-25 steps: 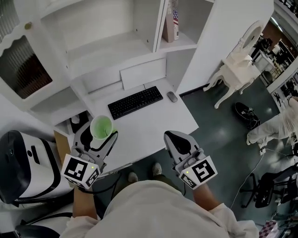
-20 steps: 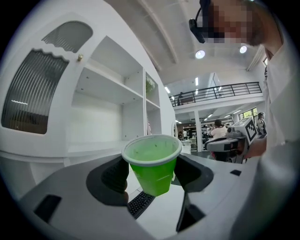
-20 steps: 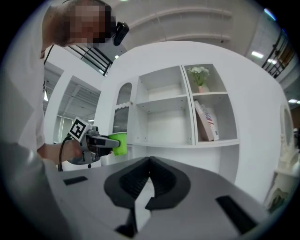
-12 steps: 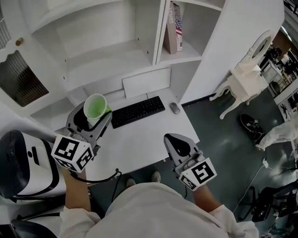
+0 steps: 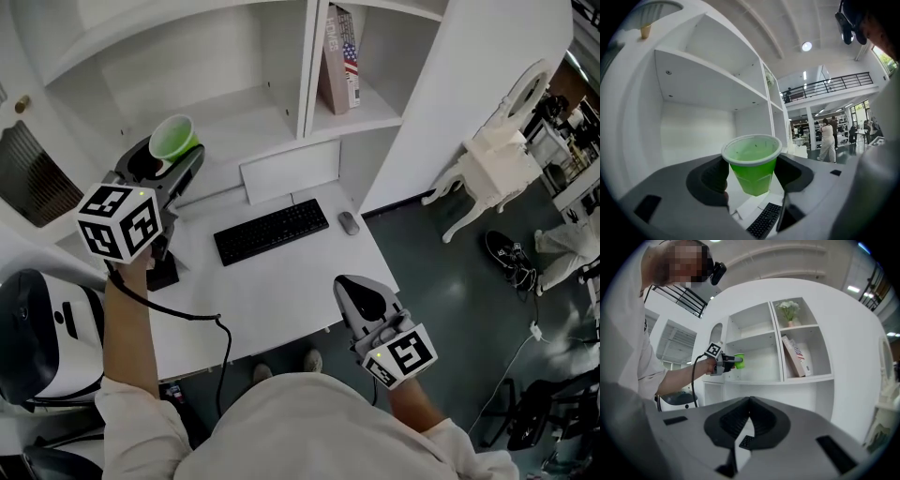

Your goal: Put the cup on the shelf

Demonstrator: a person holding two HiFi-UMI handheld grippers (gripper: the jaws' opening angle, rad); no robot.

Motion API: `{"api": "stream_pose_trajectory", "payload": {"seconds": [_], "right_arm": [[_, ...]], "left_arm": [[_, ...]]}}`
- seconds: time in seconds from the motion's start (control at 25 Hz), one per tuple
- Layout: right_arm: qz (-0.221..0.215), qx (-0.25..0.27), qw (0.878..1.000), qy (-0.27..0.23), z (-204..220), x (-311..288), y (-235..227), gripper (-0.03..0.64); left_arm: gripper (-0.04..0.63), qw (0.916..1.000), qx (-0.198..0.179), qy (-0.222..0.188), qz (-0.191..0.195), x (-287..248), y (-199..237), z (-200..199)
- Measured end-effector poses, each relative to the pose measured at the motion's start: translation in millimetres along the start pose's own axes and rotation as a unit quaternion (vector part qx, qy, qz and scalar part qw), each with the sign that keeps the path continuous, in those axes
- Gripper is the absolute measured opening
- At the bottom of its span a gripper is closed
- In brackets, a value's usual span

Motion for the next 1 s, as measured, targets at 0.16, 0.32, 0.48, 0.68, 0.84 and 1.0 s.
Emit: {"api": "stream_pose_trajectory", "payload": {"seconds": [0.16, 0.32, 0.48, 0.68, 0.84, 1.0], "right_arm": [[0.006, -0.004, 1.000, 0.003, 4.2, 3.3, -7.1, 0.004], [0.008, -0.005, 1.000, 0.003, 6.0, 4.3, -10.6, 0.005], [0.011, -0.008, 1.000, 0.003, 7.3, 5.4, -14.5, 0.005], [0.020, -0.009, 1.000, 0.005, 9.8, 10.0, -19.9, 0.005], [0.029, -0.009, 0.999, 0.009, 11.6, 15.5, -24.8, 0.005], [0.039, -0.010, 0.999, 0.012, 12.7, 21.9, -31.1, 0.003]], "left_arm": [[0.304, 0.9999, -0.007, 0.005, -0.011, -18.4, 11.4, -9.4], [0.304, 0.9997, -0.008, 0.012, -0.020, -34.2, 21.8, -15.1], [0.304, 0.9994, -0.003, 0.019, -0.029, -50.2, 33.1, -19.5], [0.304, 0.9988, 0.005, 0.024, -0.041, -67.8, 48.0, -19.3], [0.304, 0.9984, 0.010, 0.030, -0.046, -82.2, 57.0, -17.9], [0.304, 0.9976, 0.013, 0.043, -0.053, -99.1, 68.3, -12.4]]}}
Point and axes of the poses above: the fingertips, and each gripper's own axes: x backward along the fingers, y to its left, z out of its underside, the point moved 3 cm from there along x, backward along the fingers, and after that the axes turned 8 degrees about x, right-handed, at the moved point
